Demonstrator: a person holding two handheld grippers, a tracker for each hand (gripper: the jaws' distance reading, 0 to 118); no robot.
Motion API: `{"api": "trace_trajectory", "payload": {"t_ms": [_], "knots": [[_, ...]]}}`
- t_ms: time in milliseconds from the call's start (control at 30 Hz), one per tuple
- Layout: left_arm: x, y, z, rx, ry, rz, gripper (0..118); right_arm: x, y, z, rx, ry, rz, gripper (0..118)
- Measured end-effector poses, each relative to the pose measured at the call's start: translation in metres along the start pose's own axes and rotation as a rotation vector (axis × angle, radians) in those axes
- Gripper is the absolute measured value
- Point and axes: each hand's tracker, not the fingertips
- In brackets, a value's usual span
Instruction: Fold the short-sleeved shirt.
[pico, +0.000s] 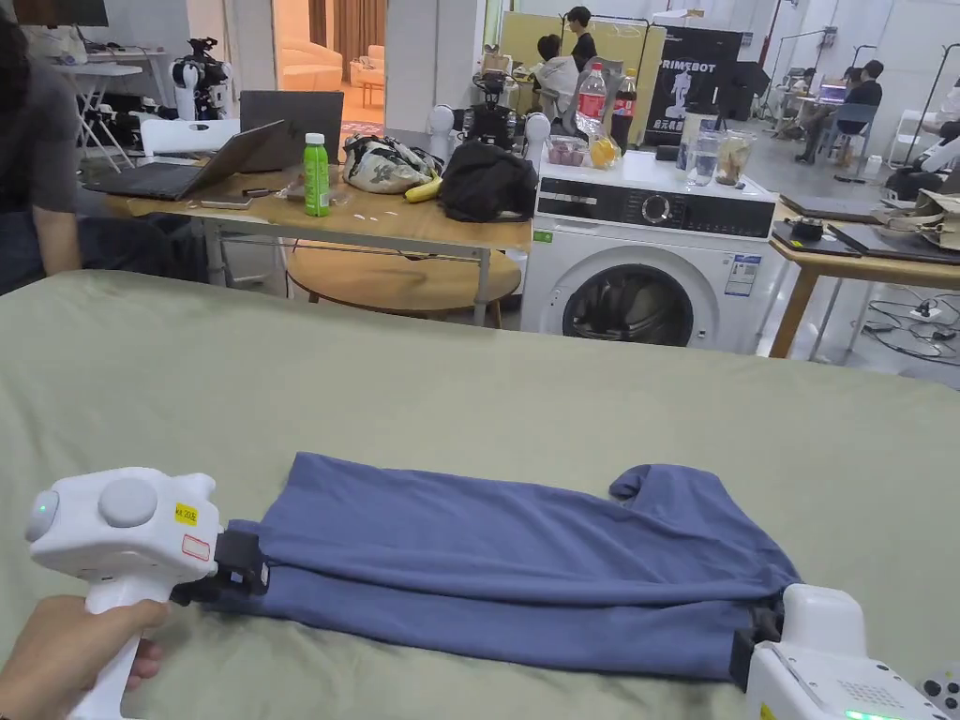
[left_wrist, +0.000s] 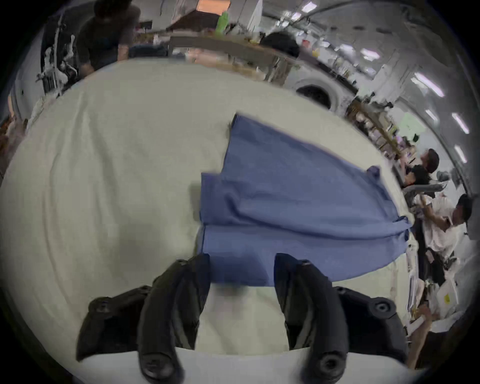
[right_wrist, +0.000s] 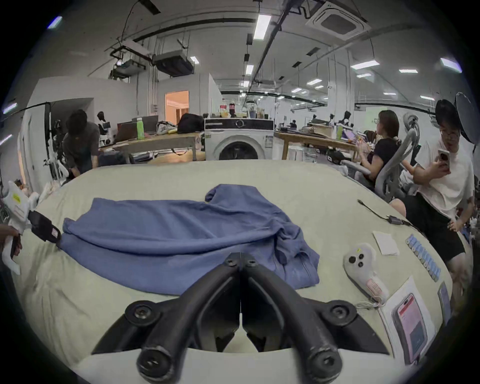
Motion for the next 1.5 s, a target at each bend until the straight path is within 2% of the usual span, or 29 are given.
{"api": "trace_trajectory", "payload": {"t_ms": [67, 133, 200, 233, 267, 333, 367, 467, 500, 567, 600, 633, 767, 833, 867, 900, 933, 967, 1033, 1067, 1367, 1500], "knots": [[0.004, -0.002, -0.021, -0.117, 0.092, 0.008, 49, 0.004, -0.003, 0.000, -0.014, -0.005, -0.002, 0], [0.014, -0.011, -0.013, -0.031, 0.077, -0.033, 49, 0.010, -0.004, 0.000, -0.025, -0.011, 0.000, 0], [0.025, -0.014, -0.010, -0.035, 0.112, -0.025, 48, 0.014, -0.006, 0.001, -0.034, -0.021, 0.003, 0], [0.032, -0.019, -0.008, -0.021, 0.144, -0.064, 46, 0.017, -0.006, 0.000, -0.038, -0.026, 0.005, 0], [0.038, -0.024, -0.009, -0.016, 0.153, -0.106, 41, 0.020, -0.005, -0.001, -0.041, -0.028, 0.005, 0], [0.046, -0.030, -0.007, 0.009, 0.115, -0.156, 7, 0.025, -0.003, -0.004, -0.054, -0.033, 0.009, 0], [0.036, -0.022, -0.012, 0.009, 0.071, -0.137, 0, 0.029, -0.001, -0.006, -0.058, -0.037, 0.013, 0], [0.041, -0.031, -0.007, 0.040, 0.116, -0.174, 0, 0.043, 0.011, -0.018, -0.100, -0.057, 0.025, 0], [0.038, -0.036, 0.001, 0.049, 0.107, -0.167, 0, 0.052, 0.016, -0.025, -0.128, -0.050, 0.018, 14], [0.033, -0.041, 0.010, 0.088, 0.072, -0.138, 0, 0.066, 0.022, -0.037, -0.179, -0.046, -0.018, 55], [0.031, -0.044, 0.015, 0.101, 0.065, -0.132, 0, 0.073, 0.025, -0.046, -0.221, -0.037, -0.025, 61], [0.029, -0.046, 0.019, 0.113, 0.061, -0.127, 0, 0.078, 0.027, -0.055, -0.247, -0.037, -0.024, 61], [0.027, -0.051, 0.026, 0.132, 0.044, -0.133, 0, 0.089, 0.021, -0.096, -0.381, 0.007, -0.008, 61], [0.029, -0.053, 0.027, 0.141, 0.042, -0.138, 0, 0.089, 0.013, -0.116, -0.479, 0.064, -0.018, 58], [0.029, -0.053, 0.026, 0.138, 0.042, -0.139, 0, 0.086, 0.008, -0.122, -0.515, 0.066, -0.011, 50], [0.028, -0.052, 0.024, 0.137, 0.042, -0.138, 0, 0.084, 0.003, -0.125, -0.517, 0.074, -0.007, 35], [0.028, -0.053, 0.024, 0.139, 0.041, -0.134, 0, 0.081, 0.002, -0.122, -0.483, 0.069, 0.003, 15], [0.028, -0.054, 0.024, 0.141, 0.039, -0.128, 0, 0.076, 0.003, -0.116, -0.440, 0.079, 0.022, 2], [0.026, -0.055, 0.023, 0.143, 0.036, -0.124, 0, 0.066, 0.001, -0.111, -0.456, 0.126, 0.019, 1], [0.026, -0.055, 0.025, 0.149, 0.035, -0.125, 0, 0.063, 0.001, -0.109, -0.447, 0.074, 0.055, 1], [0.024, -0.063, 0.081, 0.256, -0.023, -0.127, 0, 0.077, 0.035, -0.043, -0.338, 0.075, 0.046, 0], [0.013, -0.081, 0.111, 0.298, -0.020, -0.118, 0, 0.080, 0.039, -0.010, -0.321, 0.058, 0.082, 0]]}}
